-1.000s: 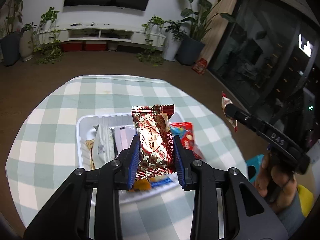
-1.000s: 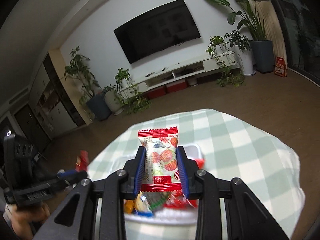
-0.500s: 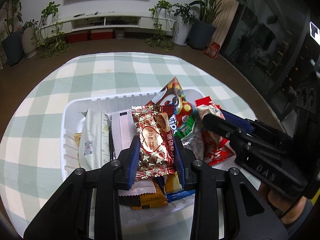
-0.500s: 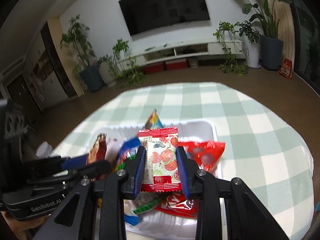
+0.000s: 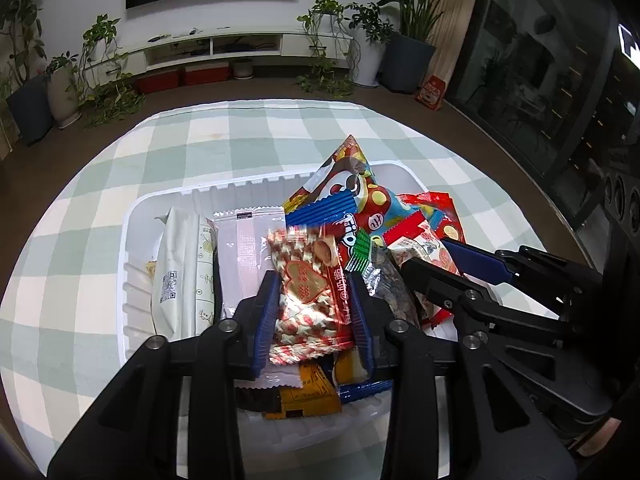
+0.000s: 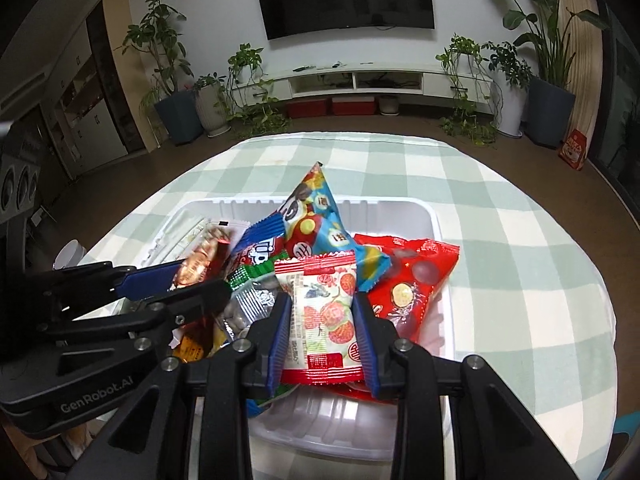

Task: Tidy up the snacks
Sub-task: 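Open both grippers to drop the packets into the tray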

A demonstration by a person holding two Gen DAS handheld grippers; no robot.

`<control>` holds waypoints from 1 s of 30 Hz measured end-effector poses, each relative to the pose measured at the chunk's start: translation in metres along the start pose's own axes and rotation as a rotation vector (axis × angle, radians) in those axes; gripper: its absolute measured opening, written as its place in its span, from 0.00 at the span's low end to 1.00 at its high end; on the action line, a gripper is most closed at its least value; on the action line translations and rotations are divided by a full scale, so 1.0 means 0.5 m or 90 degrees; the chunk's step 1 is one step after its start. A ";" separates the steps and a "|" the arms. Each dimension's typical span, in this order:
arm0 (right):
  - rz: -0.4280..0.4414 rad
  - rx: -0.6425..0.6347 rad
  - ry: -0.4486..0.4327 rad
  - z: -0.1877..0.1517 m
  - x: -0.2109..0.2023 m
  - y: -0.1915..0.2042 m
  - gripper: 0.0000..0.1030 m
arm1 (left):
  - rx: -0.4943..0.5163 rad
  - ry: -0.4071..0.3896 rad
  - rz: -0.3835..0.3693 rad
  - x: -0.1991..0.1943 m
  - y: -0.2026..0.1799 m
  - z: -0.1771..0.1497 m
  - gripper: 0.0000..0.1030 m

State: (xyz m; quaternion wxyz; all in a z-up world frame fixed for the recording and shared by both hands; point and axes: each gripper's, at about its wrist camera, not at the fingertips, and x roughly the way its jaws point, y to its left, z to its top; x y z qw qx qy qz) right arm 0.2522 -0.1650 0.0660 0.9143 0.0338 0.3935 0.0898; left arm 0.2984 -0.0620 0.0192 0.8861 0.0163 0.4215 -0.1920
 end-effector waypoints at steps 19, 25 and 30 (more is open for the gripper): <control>-0.014 0.010 -0.015 0.008 -0.010 -0.015 0.43 | -0.012 -0.020 0.022 -0.020 0.007 -0.003 0.65; -0.026 0.025 -0.035 0.013 -0.023 -0.029 0.60 | -0.005 -0.047 0.035 -0.046 0.000 0.000 0.84; -0.024 0.035 -0.064 0.017 -0.042 -0.037 0.71 | 0.000 -0.081 0.046 -0.085 -0.013 -0.007 1.00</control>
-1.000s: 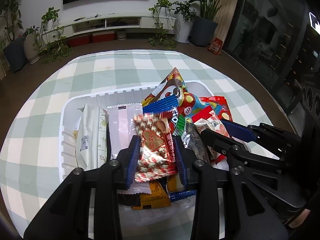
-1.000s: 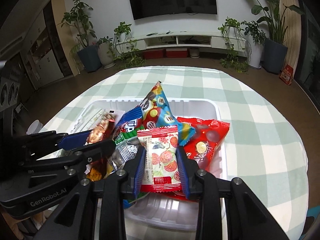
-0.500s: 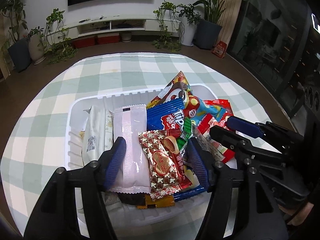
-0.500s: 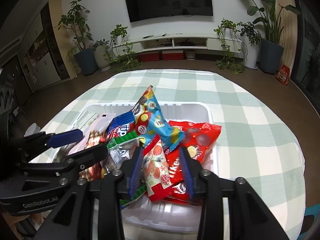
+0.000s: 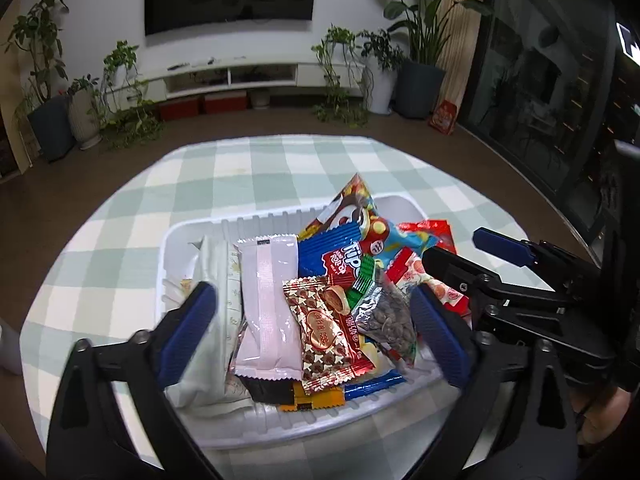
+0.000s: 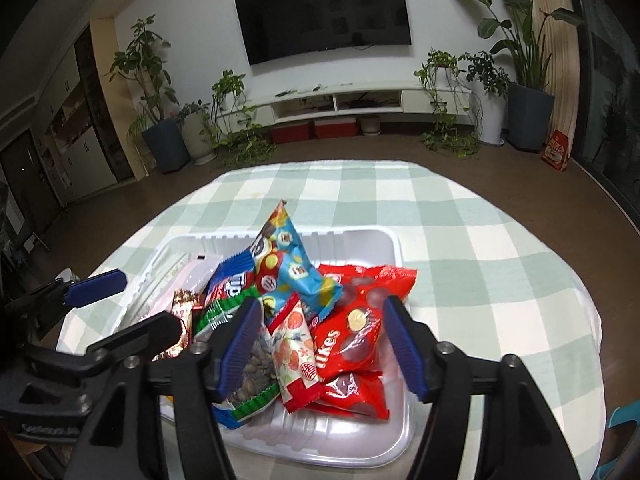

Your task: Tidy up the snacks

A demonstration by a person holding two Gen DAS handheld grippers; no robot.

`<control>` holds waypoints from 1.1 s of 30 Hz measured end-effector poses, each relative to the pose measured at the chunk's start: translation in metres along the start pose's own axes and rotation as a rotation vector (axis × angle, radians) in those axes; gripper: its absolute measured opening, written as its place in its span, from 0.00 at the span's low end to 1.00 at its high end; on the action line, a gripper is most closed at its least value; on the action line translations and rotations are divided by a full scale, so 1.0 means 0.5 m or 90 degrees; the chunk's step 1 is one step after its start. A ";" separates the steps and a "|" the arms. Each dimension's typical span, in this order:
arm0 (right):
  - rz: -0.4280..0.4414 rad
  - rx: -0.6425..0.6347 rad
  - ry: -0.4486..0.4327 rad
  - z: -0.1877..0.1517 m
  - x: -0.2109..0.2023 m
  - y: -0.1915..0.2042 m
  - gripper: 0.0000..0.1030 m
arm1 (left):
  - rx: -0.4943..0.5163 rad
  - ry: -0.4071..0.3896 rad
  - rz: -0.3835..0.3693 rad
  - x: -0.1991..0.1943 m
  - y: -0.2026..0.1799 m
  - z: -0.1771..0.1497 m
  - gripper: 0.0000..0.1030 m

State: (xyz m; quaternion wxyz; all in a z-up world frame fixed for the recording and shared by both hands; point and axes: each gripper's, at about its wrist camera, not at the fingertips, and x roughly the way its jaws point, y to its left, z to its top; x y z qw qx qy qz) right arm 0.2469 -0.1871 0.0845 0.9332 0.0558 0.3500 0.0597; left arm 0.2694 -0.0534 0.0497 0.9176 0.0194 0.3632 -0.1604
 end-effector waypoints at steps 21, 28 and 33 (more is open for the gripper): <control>-0.029 0.045 -0.148 -0.125 -0.262 0.009 1.00 | -0.035 -0.091 0.280 -0.342 -0.049 -0.246 1.00; -0.062 0.007 -0.147 -0.226 -0.335 0.068 1.00 | -0.080 -0.058 0.133 -0.343 -0.053 -0.340 1.00; -0.106 -0.039 -0.147 -0.268 -0.350 0.109 1.00 | -0.051 -0.060 0.146 -0.326 -0.074 -0.367 1.00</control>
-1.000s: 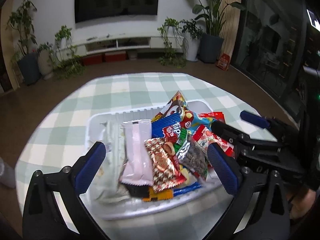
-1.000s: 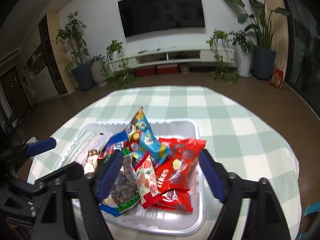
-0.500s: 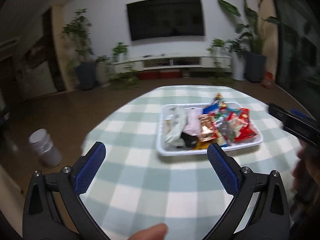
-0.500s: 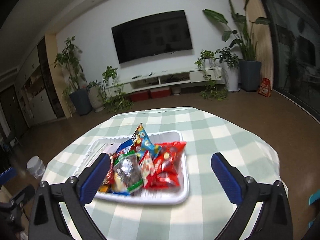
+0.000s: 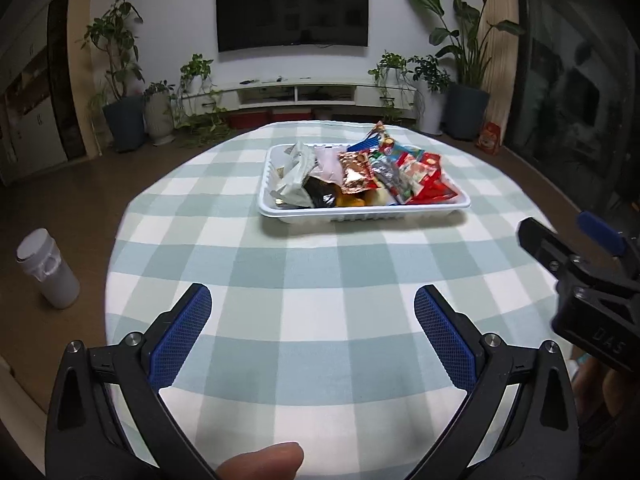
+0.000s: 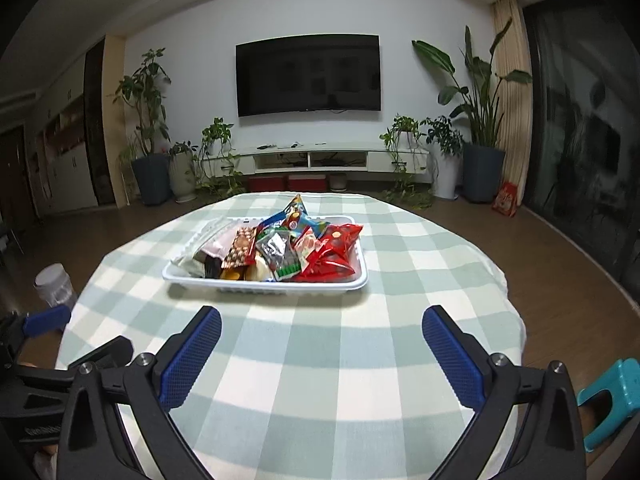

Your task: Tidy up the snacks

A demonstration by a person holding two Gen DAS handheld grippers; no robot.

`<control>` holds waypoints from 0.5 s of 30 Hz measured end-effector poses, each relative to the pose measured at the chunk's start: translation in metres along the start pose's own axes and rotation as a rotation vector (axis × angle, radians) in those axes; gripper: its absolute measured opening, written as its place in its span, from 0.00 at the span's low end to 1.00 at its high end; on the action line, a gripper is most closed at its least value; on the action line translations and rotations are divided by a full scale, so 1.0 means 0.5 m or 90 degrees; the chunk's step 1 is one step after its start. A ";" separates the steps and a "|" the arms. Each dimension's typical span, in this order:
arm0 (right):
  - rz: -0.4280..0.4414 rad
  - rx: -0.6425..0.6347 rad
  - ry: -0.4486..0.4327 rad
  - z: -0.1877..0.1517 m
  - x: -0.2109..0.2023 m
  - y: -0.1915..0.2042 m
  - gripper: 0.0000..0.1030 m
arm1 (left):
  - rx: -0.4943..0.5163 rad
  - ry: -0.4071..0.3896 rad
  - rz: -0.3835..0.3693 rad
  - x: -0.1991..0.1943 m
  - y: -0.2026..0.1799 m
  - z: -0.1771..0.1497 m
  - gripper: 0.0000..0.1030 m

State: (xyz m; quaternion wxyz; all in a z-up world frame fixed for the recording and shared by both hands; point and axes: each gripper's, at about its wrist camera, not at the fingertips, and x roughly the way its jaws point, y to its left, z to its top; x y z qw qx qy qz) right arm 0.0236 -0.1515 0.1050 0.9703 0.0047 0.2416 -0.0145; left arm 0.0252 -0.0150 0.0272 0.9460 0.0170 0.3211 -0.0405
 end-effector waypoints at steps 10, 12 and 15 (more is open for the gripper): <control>-0.030 0.010 0.045 -0.022 0.016 0.000 1.00 | -0.032 0.030 0.023 0.040 0.026 -0.003 1.00; -0.031 0.009 0.055 -0.027 0.019 0.002 1.00 | -0.027 0.034 0.023 0.045 0.022 -0.003 1.00; -0.028 0.007 0.068 -0.037 0.021 0.008 1.00 | -0.029 0.039 0.022 0.050 0.021 -0.004 1.00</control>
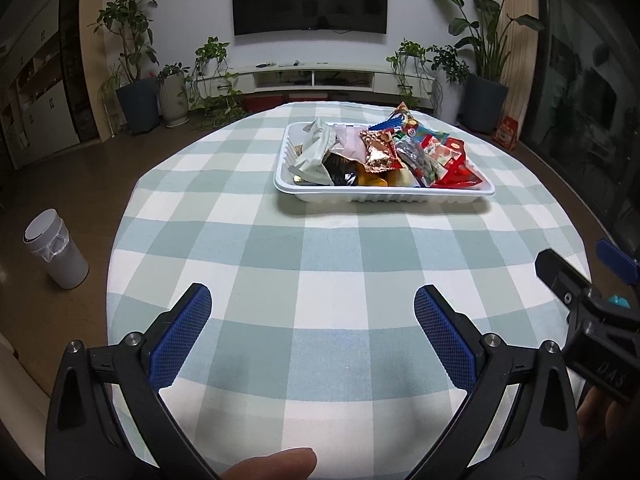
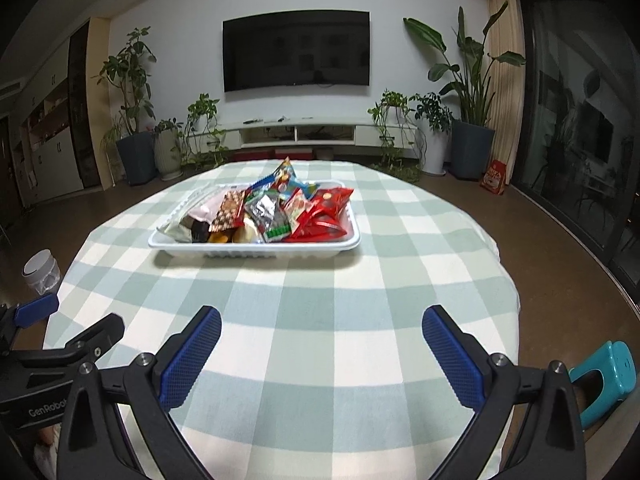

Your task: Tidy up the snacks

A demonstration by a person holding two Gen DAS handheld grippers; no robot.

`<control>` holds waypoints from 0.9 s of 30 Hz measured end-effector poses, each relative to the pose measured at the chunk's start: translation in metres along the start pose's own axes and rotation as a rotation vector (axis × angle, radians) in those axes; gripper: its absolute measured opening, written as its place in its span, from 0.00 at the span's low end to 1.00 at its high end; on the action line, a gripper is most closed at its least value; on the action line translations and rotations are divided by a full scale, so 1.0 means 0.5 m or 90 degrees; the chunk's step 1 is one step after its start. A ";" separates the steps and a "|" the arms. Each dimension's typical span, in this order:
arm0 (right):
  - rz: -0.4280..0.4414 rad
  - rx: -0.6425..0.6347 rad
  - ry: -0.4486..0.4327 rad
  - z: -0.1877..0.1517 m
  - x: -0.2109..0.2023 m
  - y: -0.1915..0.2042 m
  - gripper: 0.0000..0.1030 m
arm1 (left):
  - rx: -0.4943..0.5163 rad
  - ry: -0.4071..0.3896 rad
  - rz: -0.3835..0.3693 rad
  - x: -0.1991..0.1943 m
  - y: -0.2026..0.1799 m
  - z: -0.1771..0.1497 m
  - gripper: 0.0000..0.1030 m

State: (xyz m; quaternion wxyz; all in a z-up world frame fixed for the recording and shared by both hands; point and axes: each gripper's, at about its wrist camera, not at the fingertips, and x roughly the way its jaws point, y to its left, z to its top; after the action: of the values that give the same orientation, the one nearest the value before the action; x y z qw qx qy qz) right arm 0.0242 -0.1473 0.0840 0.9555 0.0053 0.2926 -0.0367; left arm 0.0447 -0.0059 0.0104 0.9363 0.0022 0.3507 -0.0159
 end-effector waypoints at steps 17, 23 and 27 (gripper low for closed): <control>0.004 0.007 0.029 -0.009 0.012 0.000 1.00 | -0.027 0.029 -0.001 0.026 0.017 -0.004 1.00; 0.004 0.005 0.034 -0.012 0.017 0.004 1.00 | -0.028 0.029 -0.001 0.025 0.015 -0.004 1.00; 0.005 0.005 0.035 -0.014 0.019 0.005 1.00 | -0.029 0.029 -0.002 0.026 0.014 -0.004 1.00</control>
State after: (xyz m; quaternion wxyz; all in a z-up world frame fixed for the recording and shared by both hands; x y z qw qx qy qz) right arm 0.0284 -0.1450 0.0726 0.9472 0.0112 0.3187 -0.0337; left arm 0.0531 0.0010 0.0003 0.9278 -0.0192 0.3724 -0.0091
